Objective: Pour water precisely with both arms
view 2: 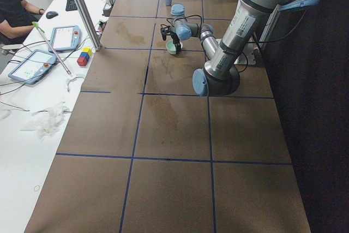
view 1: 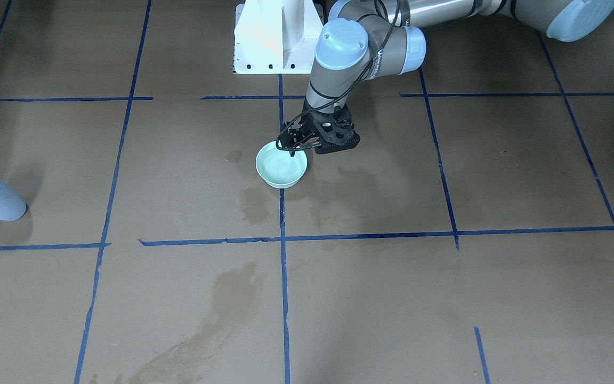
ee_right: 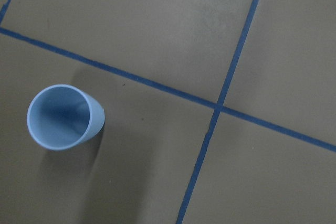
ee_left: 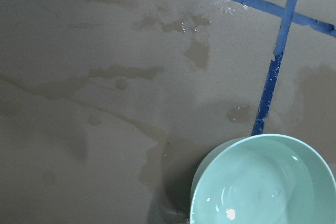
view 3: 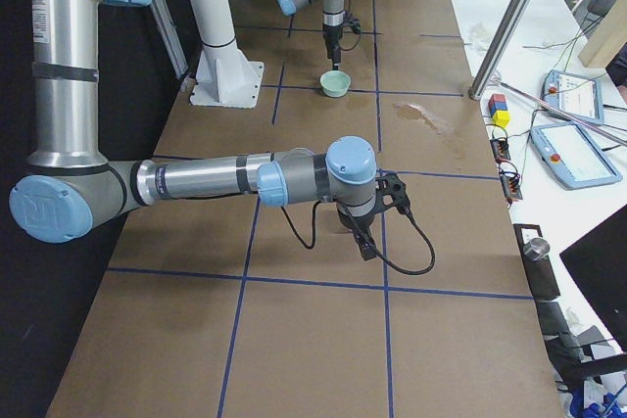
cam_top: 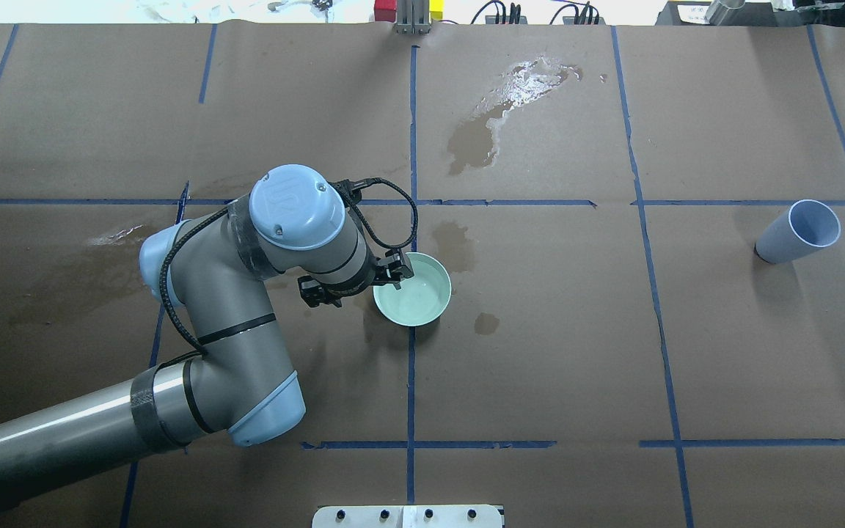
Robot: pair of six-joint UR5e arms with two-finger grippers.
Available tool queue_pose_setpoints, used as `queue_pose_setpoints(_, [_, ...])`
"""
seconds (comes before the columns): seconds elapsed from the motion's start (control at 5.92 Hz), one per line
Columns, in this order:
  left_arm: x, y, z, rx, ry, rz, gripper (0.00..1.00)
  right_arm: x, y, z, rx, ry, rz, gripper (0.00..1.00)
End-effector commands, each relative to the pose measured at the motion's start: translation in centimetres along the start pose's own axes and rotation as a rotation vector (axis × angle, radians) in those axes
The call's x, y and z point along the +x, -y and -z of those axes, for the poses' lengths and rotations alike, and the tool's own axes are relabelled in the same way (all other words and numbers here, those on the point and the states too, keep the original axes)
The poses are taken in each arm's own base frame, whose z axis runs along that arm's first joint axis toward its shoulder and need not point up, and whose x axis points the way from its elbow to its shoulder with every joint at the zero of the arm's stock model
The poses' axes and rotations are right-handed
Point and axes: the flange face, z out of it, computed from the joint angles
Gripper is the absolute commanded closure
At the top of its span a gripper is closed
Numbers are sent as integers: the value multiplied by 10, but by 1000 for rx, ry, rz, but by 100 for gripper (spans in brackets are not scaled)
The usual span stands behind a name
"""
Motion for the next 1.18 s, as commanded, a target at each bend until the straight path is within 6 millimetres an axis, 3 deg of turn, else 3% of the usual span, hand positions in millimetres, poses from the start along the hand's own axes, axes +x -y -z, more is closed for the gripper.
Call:
queue_pose_setpoints(0.0, [2, -3, -19, 8, 7, -8, 20, -8, -13, 1, -63, 16, -3, 0])
queue_pose_setpoints(0.34, [7, -9, -28, 2, 14, -14, 39, -5, -26, -8, -86, 14, -14, 0])
queue_pose_setpoints(0.68, [7, -11, -33, -2, 12, -18, 58, -5, -26, -8, -86, 14, -14, 0])
queue_pose_setpoints(0.84, [7, -11, -36, -3, 2, -22, 62, -5, -26, -8, -86, 14, -14, 0])
queue_pose_setpoints(1.01, [7, -11, -35, -3, -1, -22, 83, -6, -26, -8, -85, 14, -13, 0])
